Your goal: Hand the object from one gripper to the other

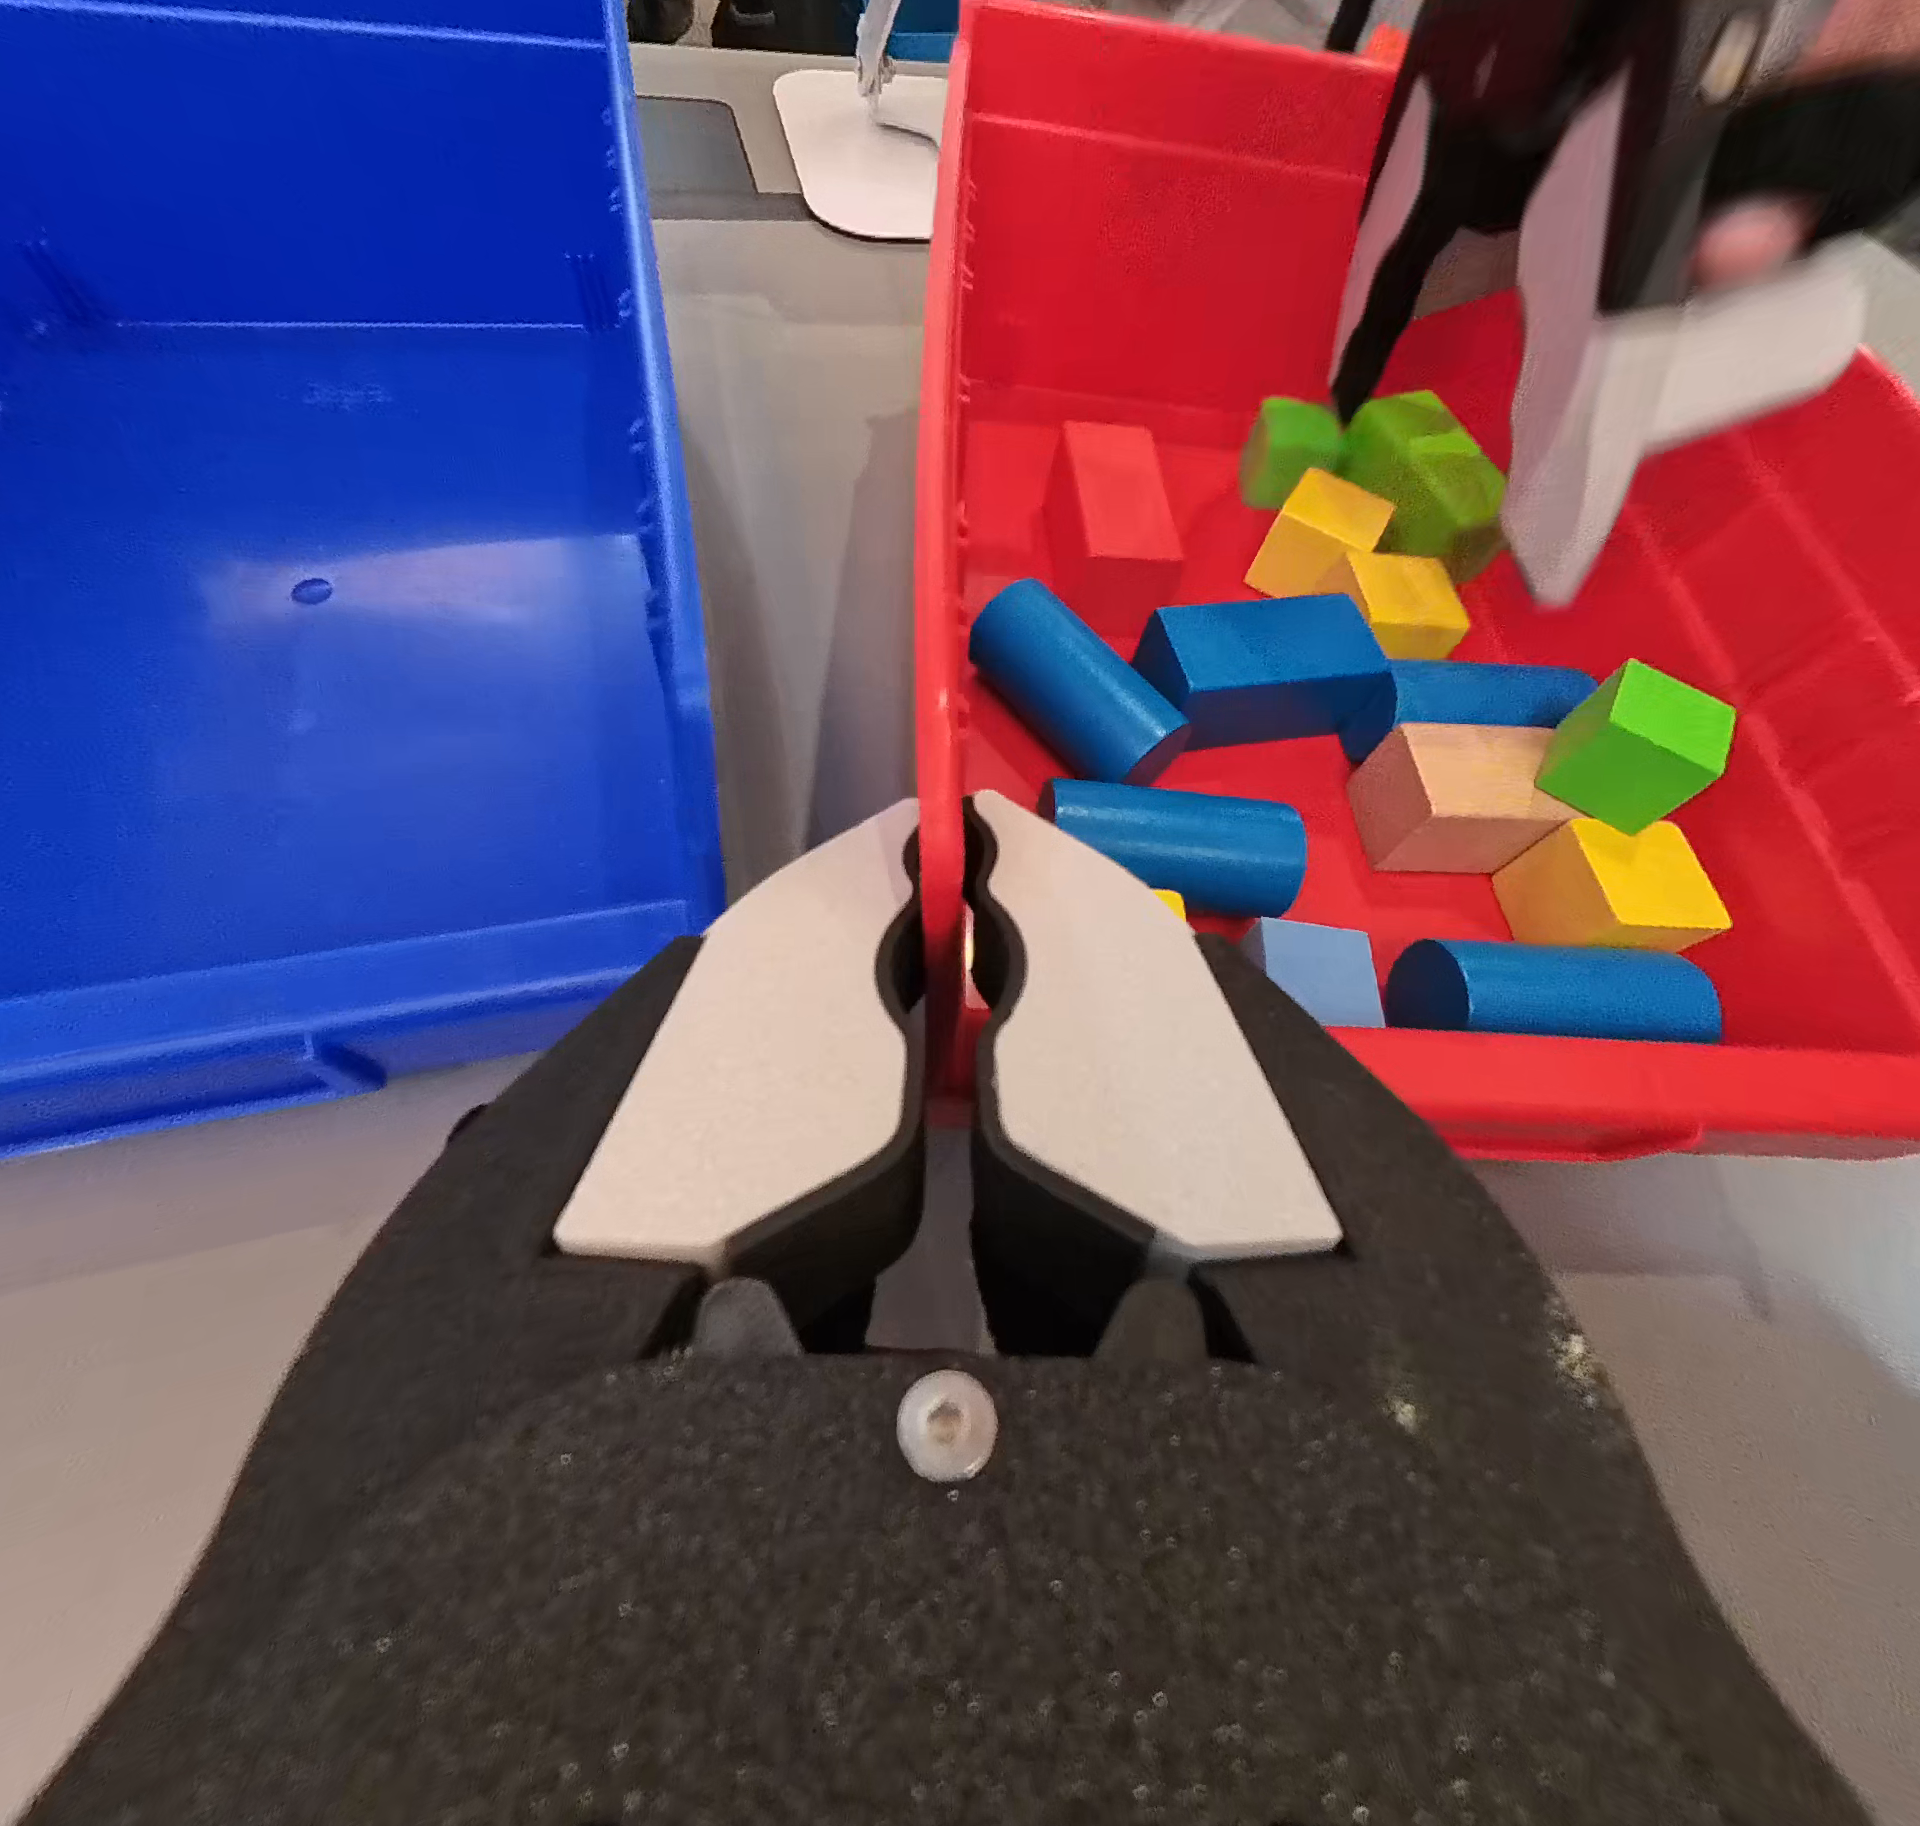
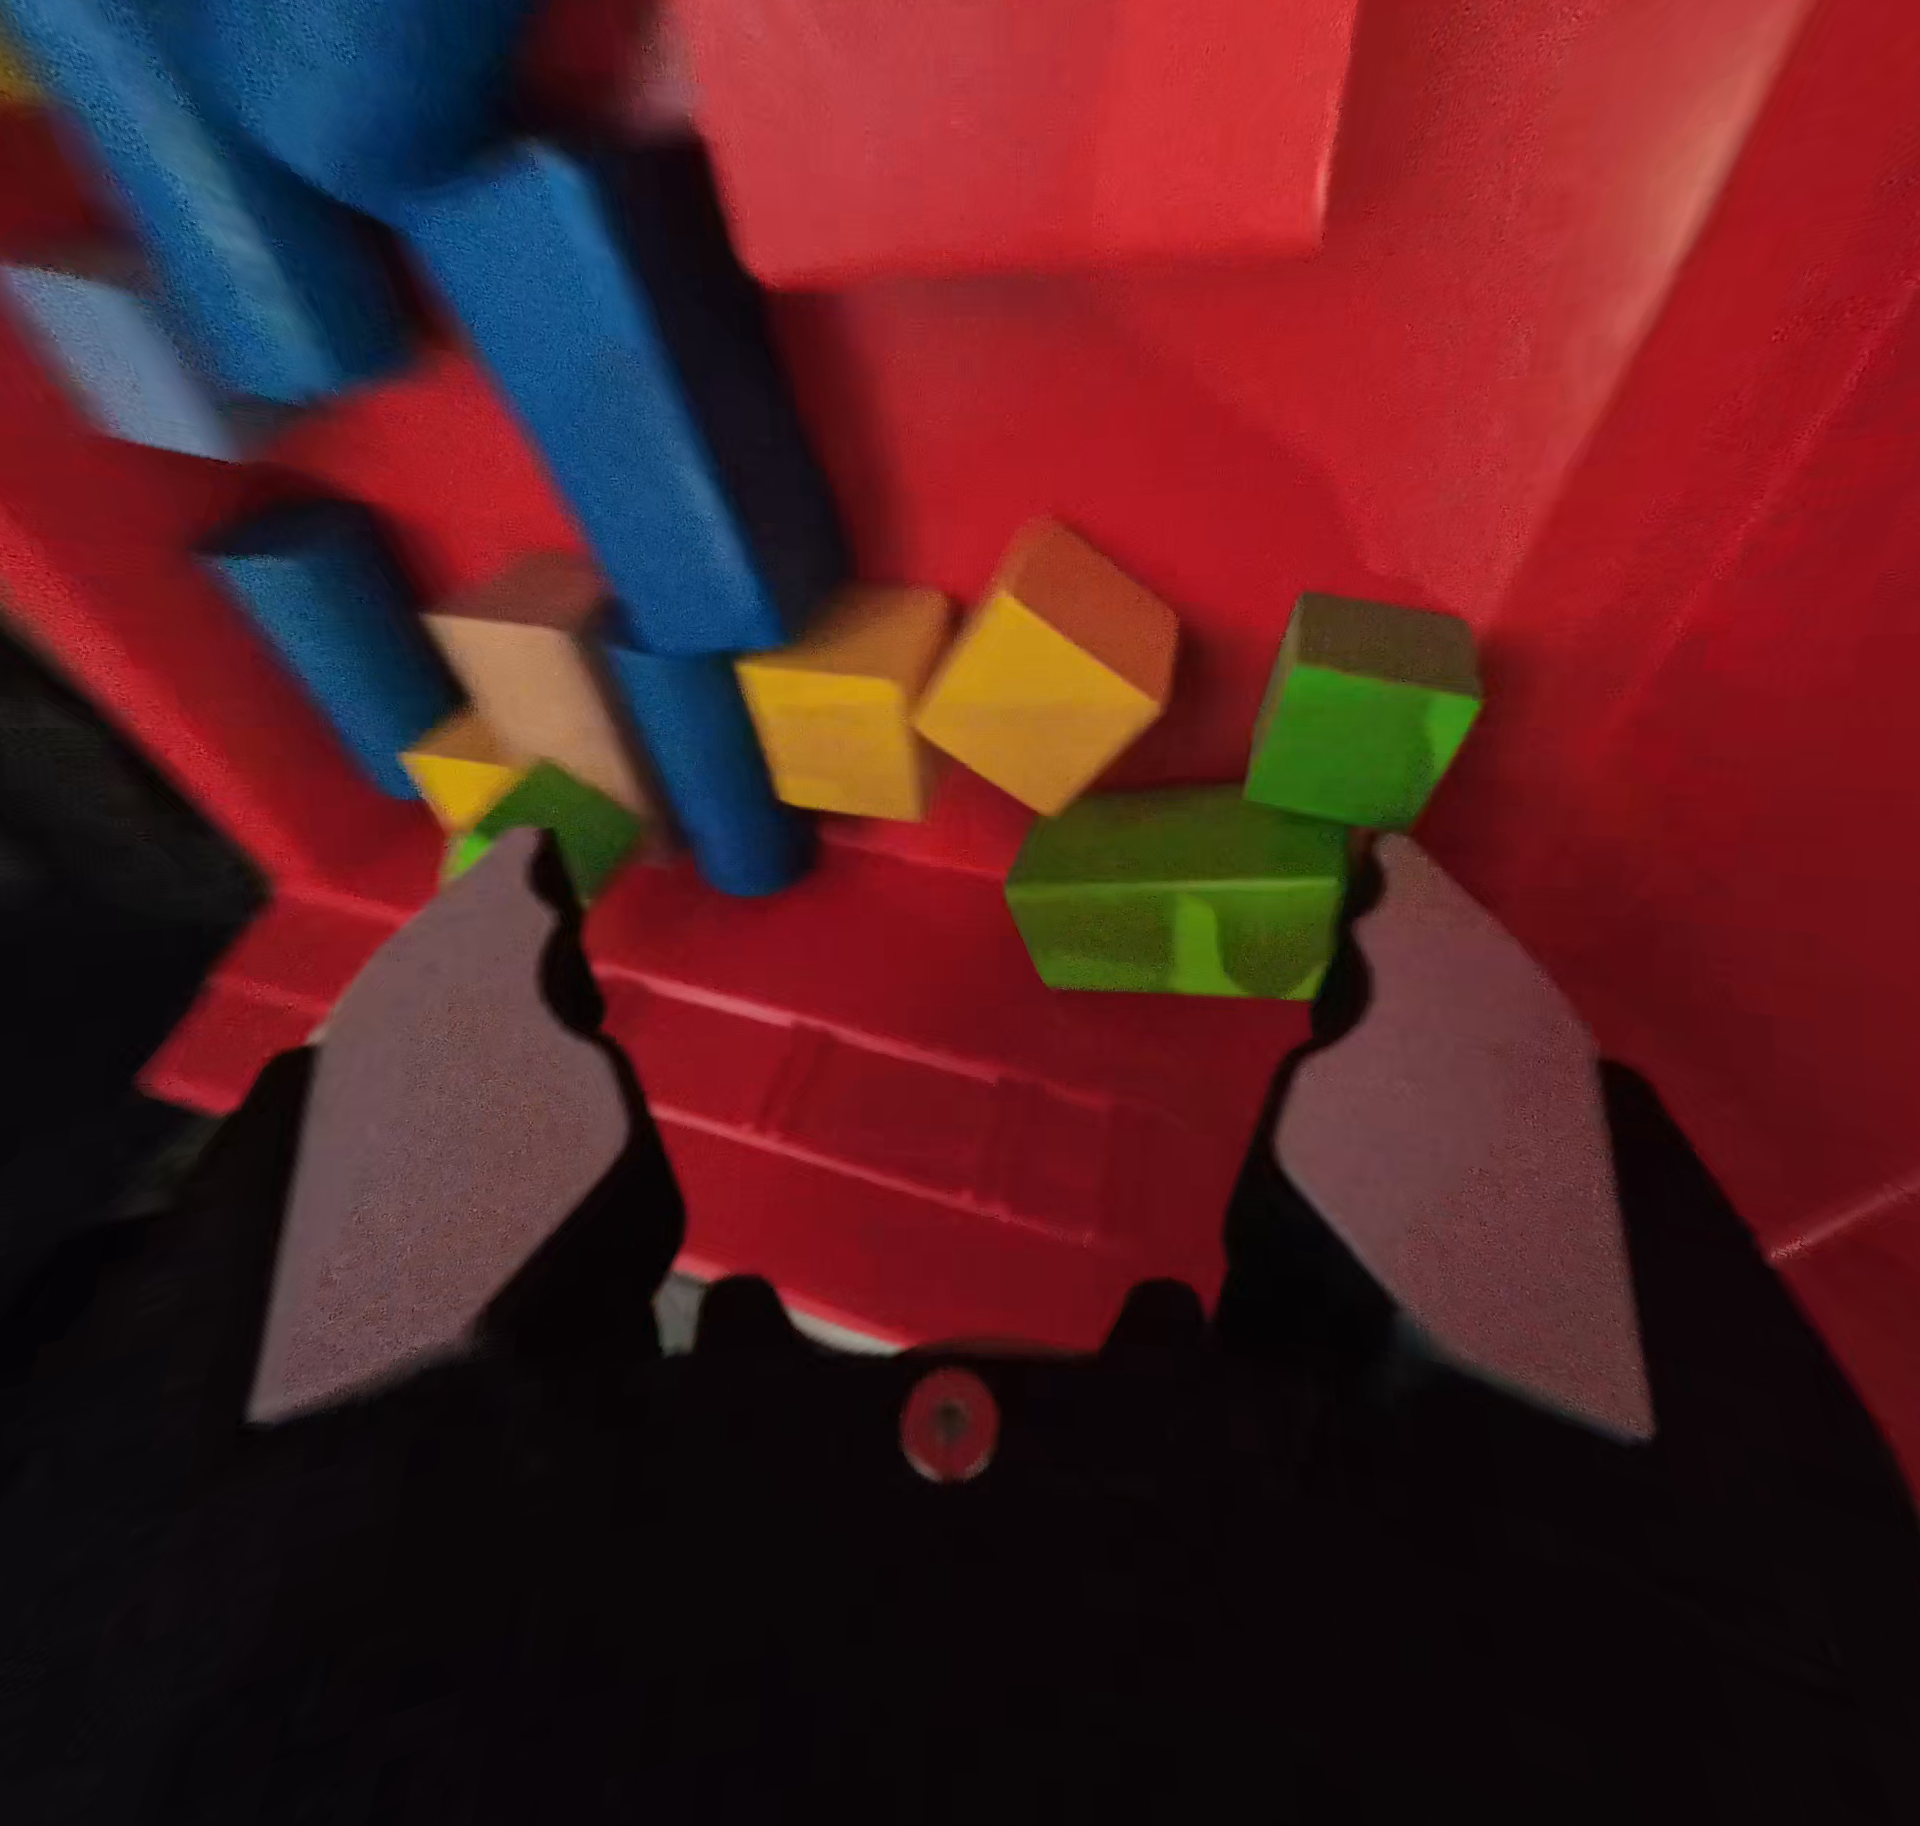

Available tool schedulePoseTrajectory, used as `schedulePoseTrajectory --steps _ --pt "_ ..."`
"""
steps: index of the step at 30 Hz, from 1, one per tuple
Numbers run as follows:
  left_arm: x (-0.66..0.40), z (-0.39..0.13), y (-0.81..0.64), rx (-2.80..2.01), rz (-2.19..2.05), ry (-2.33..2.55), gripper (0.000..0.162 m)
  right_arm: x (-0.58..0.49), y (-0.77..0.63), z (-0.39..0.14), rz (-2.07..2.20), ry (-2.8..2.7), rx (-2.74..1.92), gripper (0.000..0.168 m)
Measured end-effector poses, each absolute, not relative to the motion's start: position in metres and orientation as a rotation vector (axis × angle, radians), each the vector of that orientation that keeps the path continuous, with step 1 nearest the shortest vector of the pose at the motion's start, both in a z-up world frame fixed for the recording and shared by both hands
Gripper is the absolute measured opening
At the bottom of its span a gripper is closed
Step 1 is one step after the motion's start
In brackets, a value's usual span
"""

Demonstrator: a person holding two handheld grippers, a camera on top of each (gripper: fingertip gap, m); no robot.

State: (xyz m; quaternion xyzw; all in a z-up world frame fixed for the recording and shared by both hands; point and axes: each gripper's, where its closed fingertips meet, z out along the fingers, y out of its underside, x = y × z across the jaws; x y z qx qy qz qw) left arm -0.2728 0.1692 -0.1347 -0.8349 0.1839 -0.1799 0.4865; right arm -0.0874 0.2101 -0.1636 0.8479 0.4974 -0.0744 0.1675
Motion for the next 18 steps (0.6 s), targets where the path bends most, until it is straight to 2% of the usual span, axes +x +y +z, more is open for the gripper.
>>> schedulePoseTrajectory --steps 1,2,3,4,7,12,13,14,15,18 --pt "-0.273 -0.135 0.169 -2.032 -0.443 0.451 0.003 -0.116 0.204 -0.139 -0.57 1.385 2.427 0.092" --pt "-0.273 -0.135 0.169 -2.033 -0.448 0.447 0.003 -0.144 0.198 -0.107 -0.951 1.283 2.39 0.073" --pt "-0.273 -0.135 0.169 -2.033 -0.447 0.445 0.003 -0.16 0.199 -0.08 -1.195 1.221 2.352 0.077" --pt "-0.273 -0.135 0.168 -2.032 -0.443 0.446 0.003 -0.162 0.207 -0.07 -1.254 1.251 2.388 0.075" --pt "-0.272 -0.135 0.168 -2.032 -0.448 0.444 0.003 -0.132 0.227 -0.1 -0.839 1.384 2.561 0.086" --pt "-0.272 -0.135 0.168 -2.032 -0.443 0.445 0.003 -0.055 0.2 -0.16 0.032 1.391 2.317 0.096" --pt "-0.271 -0.135 0.168 -2.031 -0.448 0.449 0.003 -0.052 0.19 -0.168 0.069 1.372 2.25 0.103" --pt "-0.271 -0.135 0.168 -2.036 -0.452 0.449 0.003 -0.063 0.177 -0.175 -0.024 1.381 2.205 0.117" --pt "-0.271 -0.135 0.168 -2.034 -0.454 0.448 0.003 -0.086 0.161 -0.177 -0.213 1.384 2.181 0.119" --pt "-0.272 -0.135 0.167 -2.037 -0.452 0.449 0.003 -0.14 0.16 -0.151 -0.628 1.457 2.242 0.144"
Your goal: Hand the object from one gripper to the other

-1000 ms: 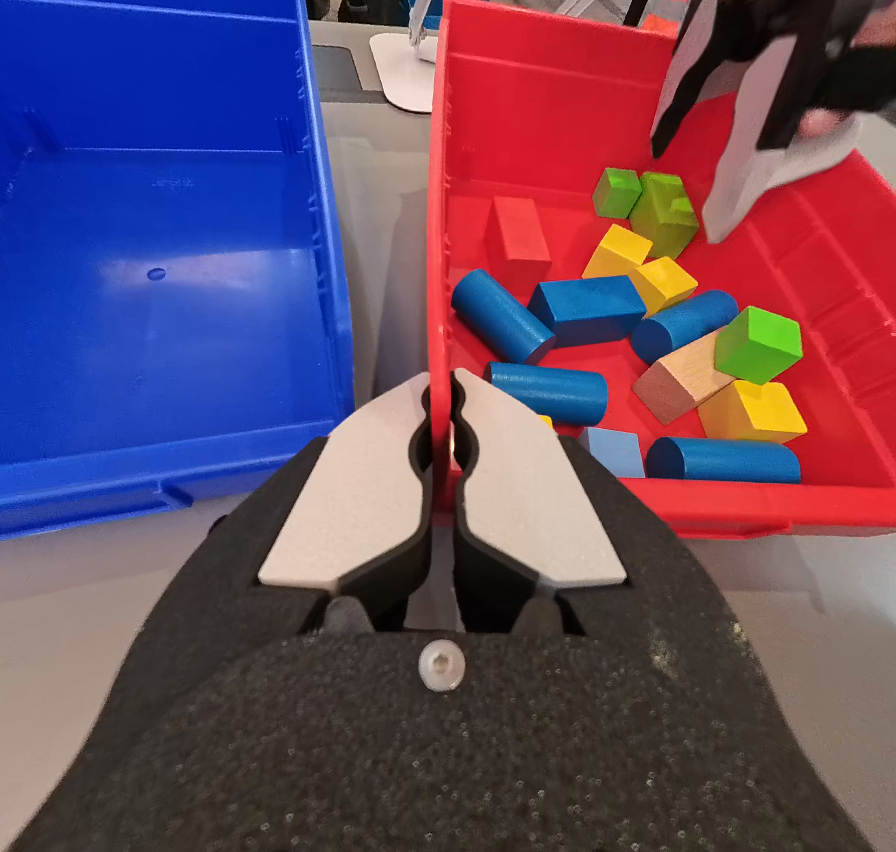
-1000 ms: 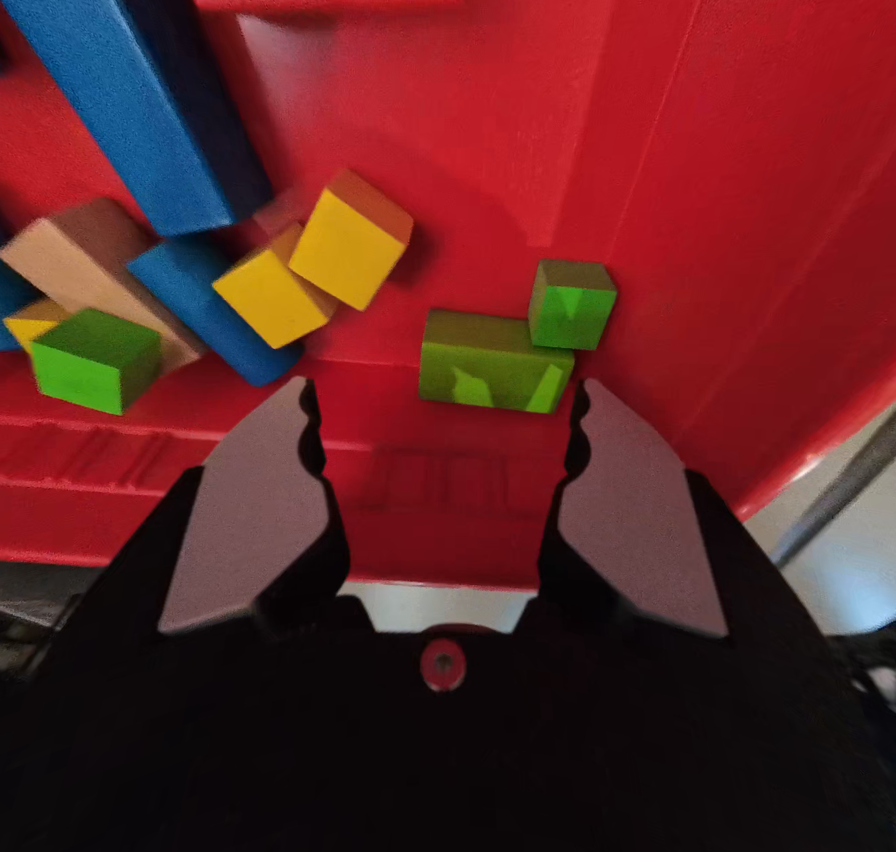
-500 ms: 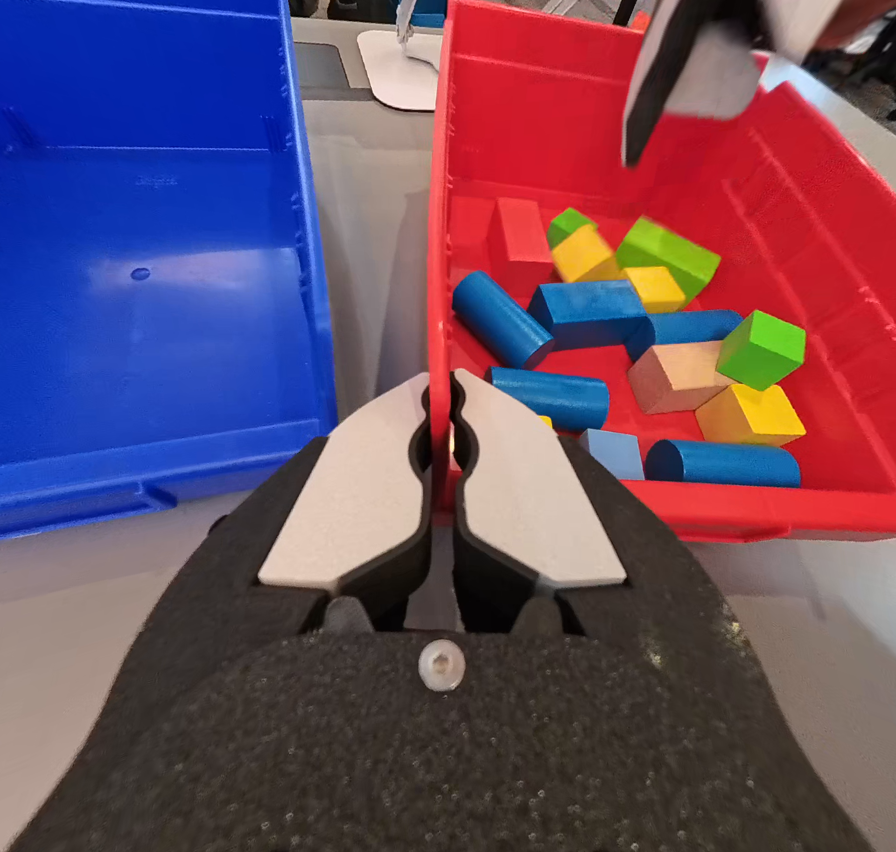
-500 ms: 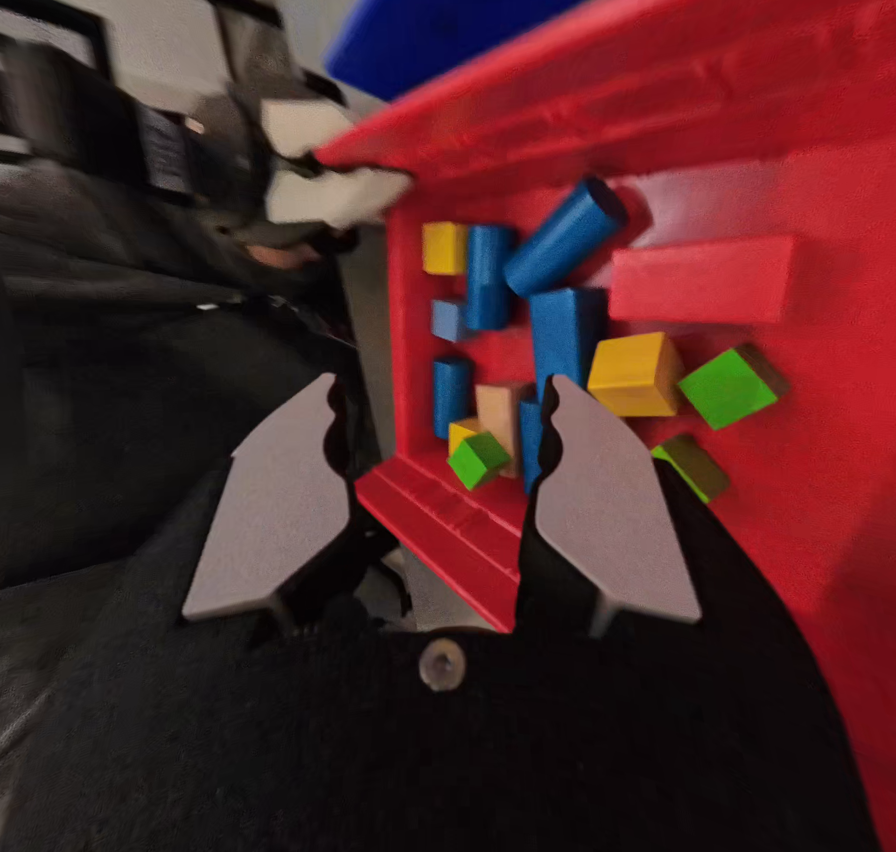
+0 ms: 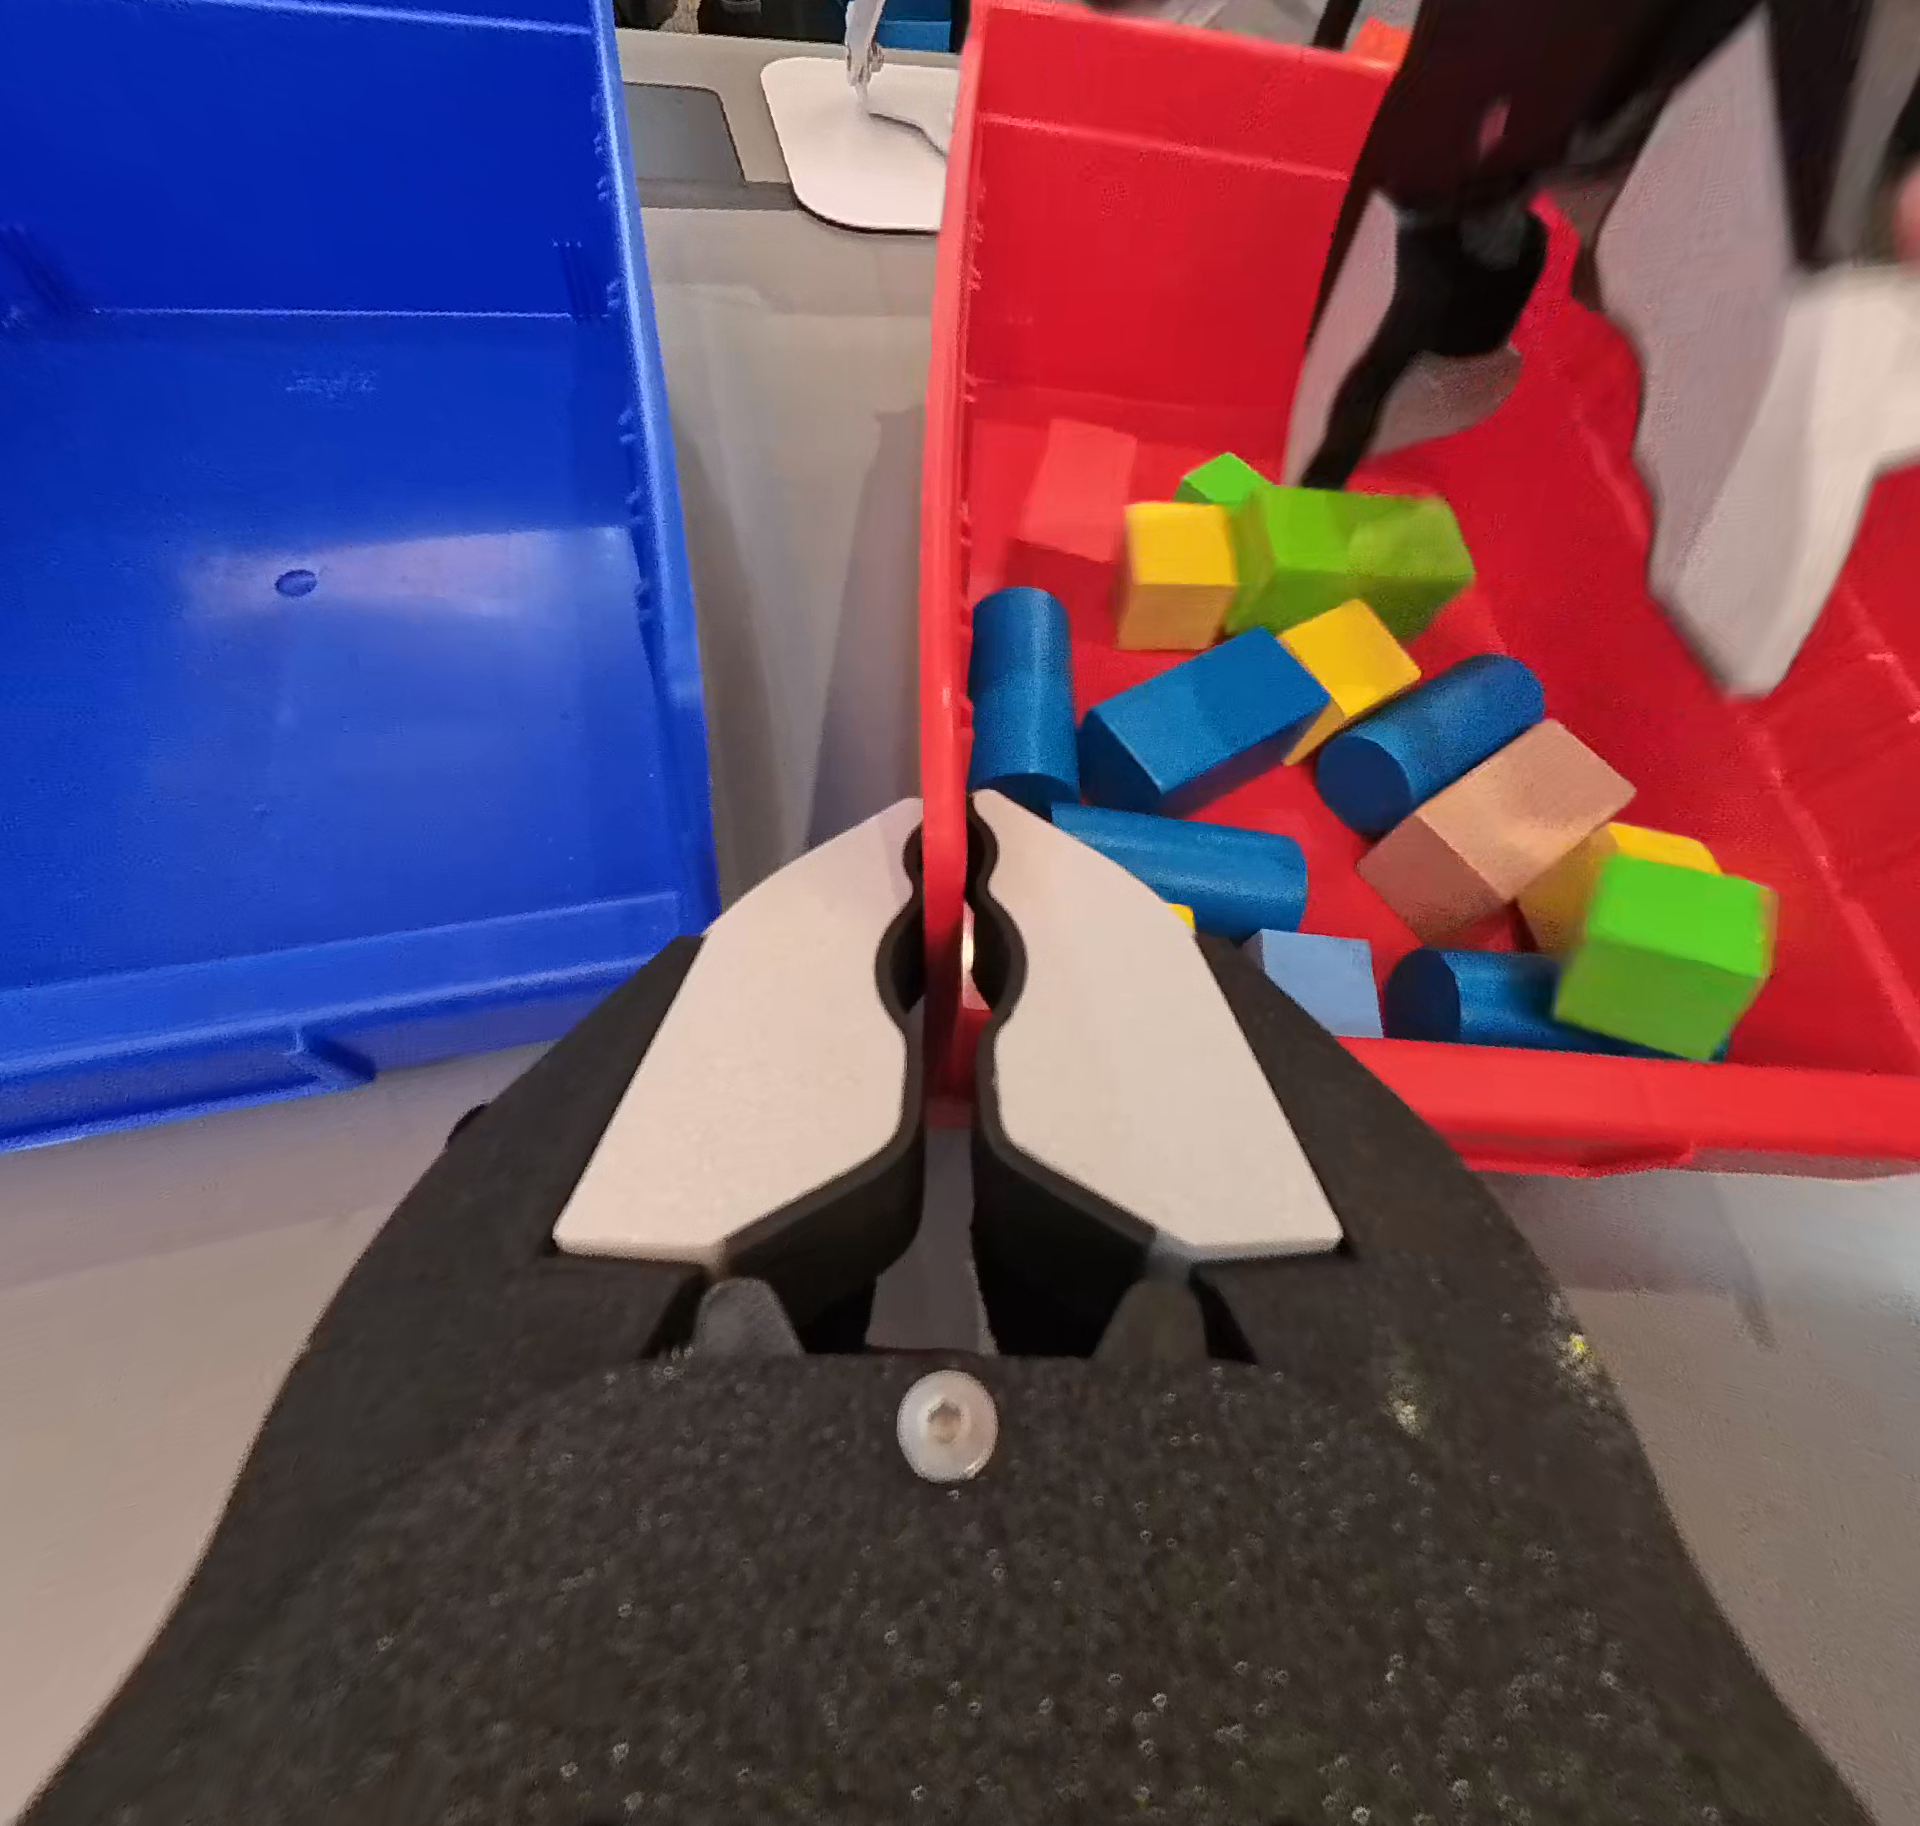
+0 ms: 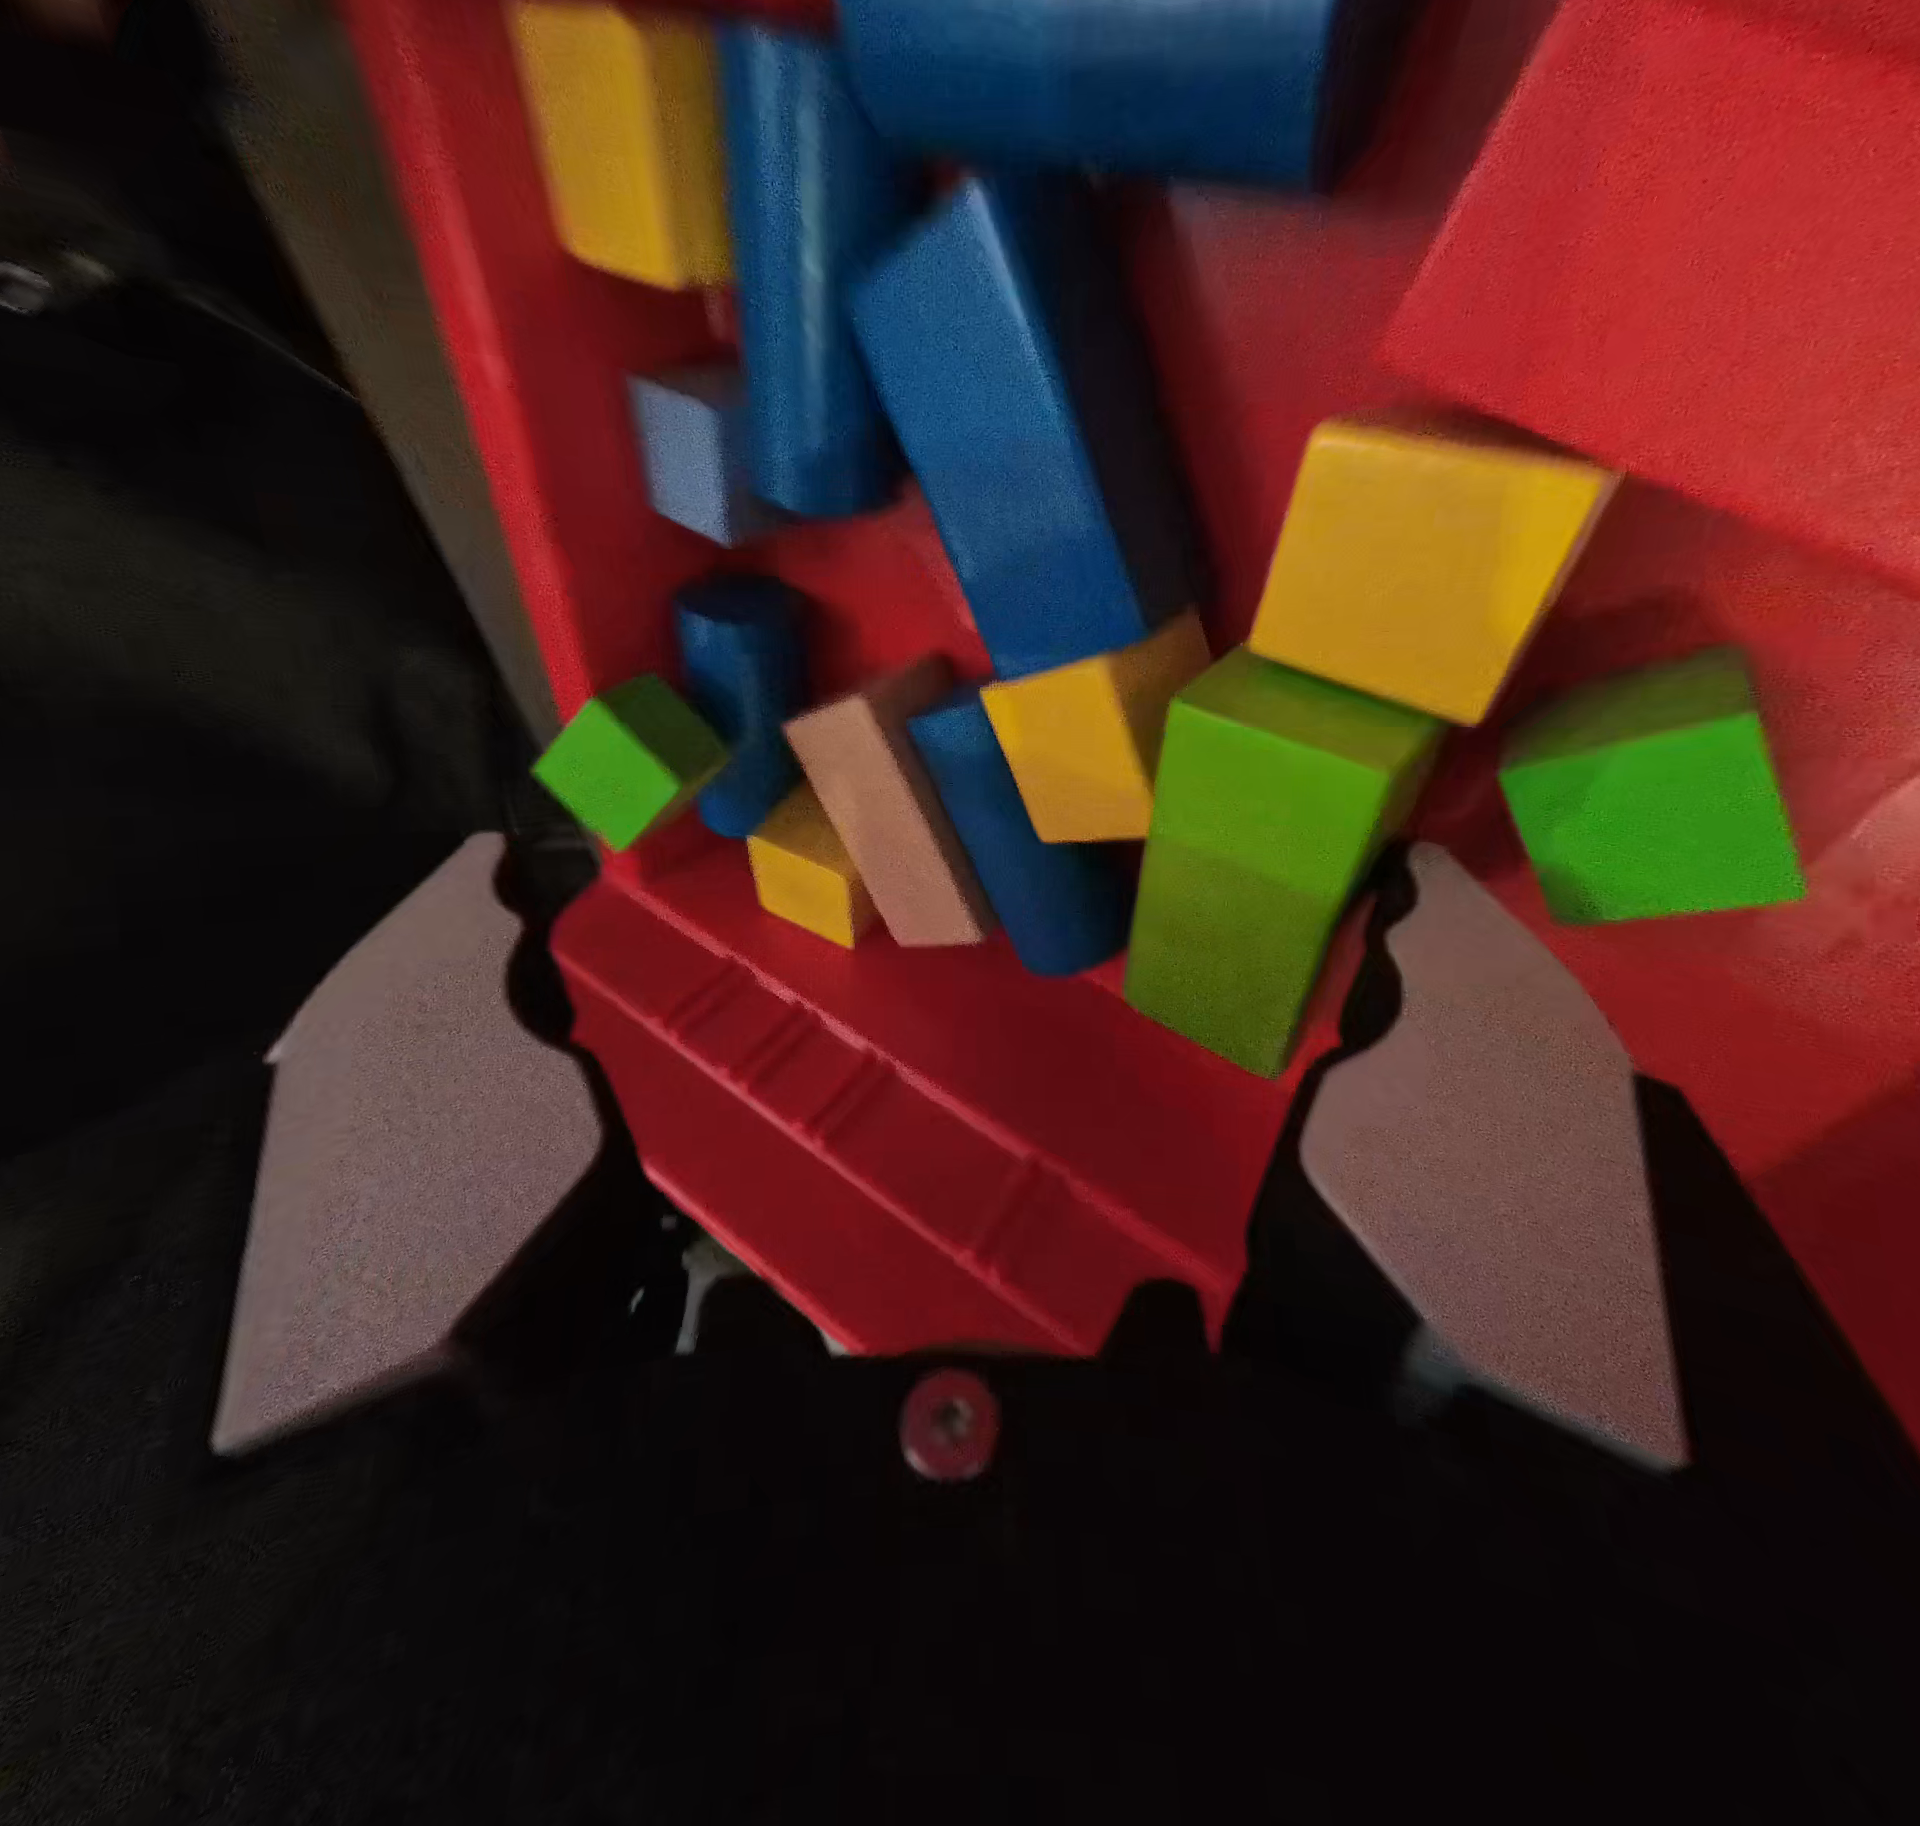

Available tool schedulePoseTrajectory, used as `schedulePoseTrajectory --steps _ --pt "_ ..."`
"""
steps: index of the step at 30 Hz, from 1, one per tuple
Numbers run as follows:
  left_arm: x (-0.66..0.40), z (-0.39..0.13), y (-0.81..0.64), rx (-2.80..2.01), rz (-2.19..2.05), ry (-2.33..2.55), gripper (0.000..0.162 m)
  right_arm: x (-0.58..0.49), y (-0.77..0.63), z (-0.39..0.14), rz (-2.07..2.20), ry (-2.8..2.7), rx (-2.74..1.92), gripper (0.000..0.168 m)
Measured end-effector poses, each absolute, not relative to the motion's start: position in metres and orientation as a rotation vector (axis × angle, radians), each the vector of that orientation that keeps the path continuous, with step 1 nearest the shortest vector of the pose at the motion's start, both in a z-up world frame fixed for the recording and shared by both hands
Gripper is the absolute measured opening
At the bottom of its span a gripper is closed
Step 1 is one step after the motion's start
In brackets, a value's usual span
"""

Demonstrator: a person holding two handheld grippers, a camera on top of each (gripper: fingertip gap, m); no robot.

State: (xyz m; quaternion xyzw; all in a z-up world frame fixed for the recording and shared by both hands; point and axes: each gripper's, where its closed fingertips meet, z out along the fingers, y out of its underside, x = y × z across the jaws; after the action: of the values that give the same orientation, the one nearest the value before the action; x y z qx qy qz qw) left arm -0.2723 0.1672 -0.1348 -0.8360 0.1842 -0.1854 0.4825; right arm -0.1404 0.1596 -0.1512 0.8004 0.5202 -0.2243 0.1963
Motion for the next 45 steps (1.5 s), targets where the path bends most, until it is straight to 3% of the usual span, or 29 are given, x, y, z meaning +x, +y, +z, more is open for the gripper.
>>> schedulePoseTrajectory --steps 1,3,4,5,7,9,13,15,17,18,21,22,23,25,26,27,28,34,36,38,40,42,45 --pt "-0.272 -0.135 0.167 -2.038 -0.459 0.449 0.003 -0.156 0.165 -0.137 -0.782 1.476 2.273 0.139" --pt "-0.272 -0.135 0.167 -2.038 -0.463 0.446 0.003 -0.171 0.176 -0.11 -1.015 1.439 2.332 0.085" --pt "-0.272 -0.135 0.167 -2.038 -0.46 0.446 0.003 -0.167 0.184 -0.108 -0.98 1.399 2.382 0.082" --pt "-0.272 -0.135 0.167 -2.038 -0.459 0.446 0.003 -0.157 0.193 -0.114 -0.86 1.421 2.448 0.091" --pt "-0.272 -0.135 0.167 -2.037 -0.461 0.444 0.003 -0.155 0.184 -0.108 -0.878 1.486 2.392 0.09" --pt "-0.272 -0.135 0.167 -2.037 -0.462 0.444 0.003 -0.166 0.168 -0.098 -1.001 1.507 2.347 0.075" --pt "-0.272 -0.135 0.167 -2.037 -0.462 0.443 0.003 -0.18 0.105 -0.108 -1.011 1.74 2.101 0.071" --pt "-0.272 -0.135 0.167 -2.037 -0.46 0.443 0.003 -0.193 0.079 -0.125 -0.977 1.859 2.014 0.075" --pt "-0.271 -0.135 0.167 -2.035 -0.46 0.446 0.003 -0.191 0.077 -0.155 -0.765 1.99 1.975 0.067" --pt "-0.271 -0.135 0.167 -2.034 -0.457 0.449 0.003 -0.19 0.079 -0.159 -0.75 2.034 1.933 0.049" --pt "-0.272 -0.135 0.167 -2.032 -0.45 0.459 0.003 -0.189 0.094 -0.158 -0.806 2.045 1.913 0.049" --pt "-0.272 -0.135 0.167 -2.032 -0.444 0.461 0.003 -0.179 0.112 -0.165 -0.679 2.114 1.94 0.018" --pt "-0.271 -0.135 0.167 -2.03 -0.442 0.465 0.003 -0.157 0.132 -0.173 -0.47 2.203 1.904 0.001" --pt "-0.271 -0.135 0.167 -2.03 -0.441 0.467 0.003 -0.135 0.168 -0.172 -0.273 2.232 1.969 0.005" --pt "-0.272 -0.135 0.167 -2.03 -0.446 0.465 0.002 -0.117 0.189 -0.17 -0.072 2.234 1.988 0.026" --pt "-0.272 -0.135 0.167 -2.03 -0.448 0.464 0.002 -0.104 0.213 -0.165 0.143 2.273 2.025 0.065" --pt "-0.272 -0.135 0.167 -2.029 -0.447 0.464 0.002 -0.099 0.228 -0.157 0.259 2.309 2.043 0.077" --pt "-0.271 -0.135 0.168 -2.03 -0.443 0.463 0.002 -0.198 0.185 -0.144 -0.268 2.739 2.037 0.067" --pt "-0.271 -0.135 0.168 -2.03 -0.444 0.464 0.002 -0.201 0.192 -0.169 -0.142 2.782 1.997 0.07" --pt "-0.271 -0.135 0.167 -2.03 -0.446 0.464 0.003 -0.188 0.194 -0.19 -0.12 2.679 1.994 0.053" --pt "-0.271 -0.135 0.167 -2.029 -0.445 0.465 0.003 -0.16 0.206 -0.193 -0.081 2.517 2.051 0.057" --pt "-0.271 -0.135 0.167 -2.027 -0.451 0.465 0.003 -0.106 0.228 -0.186 0.172 2.34 2.049 0.055" --pt "-0.27 -0.135 0.167 -2.028 -0.454 0.466 0.003 -0.085 0.237 -0.15 0.137 2.262 2.175 0.052"
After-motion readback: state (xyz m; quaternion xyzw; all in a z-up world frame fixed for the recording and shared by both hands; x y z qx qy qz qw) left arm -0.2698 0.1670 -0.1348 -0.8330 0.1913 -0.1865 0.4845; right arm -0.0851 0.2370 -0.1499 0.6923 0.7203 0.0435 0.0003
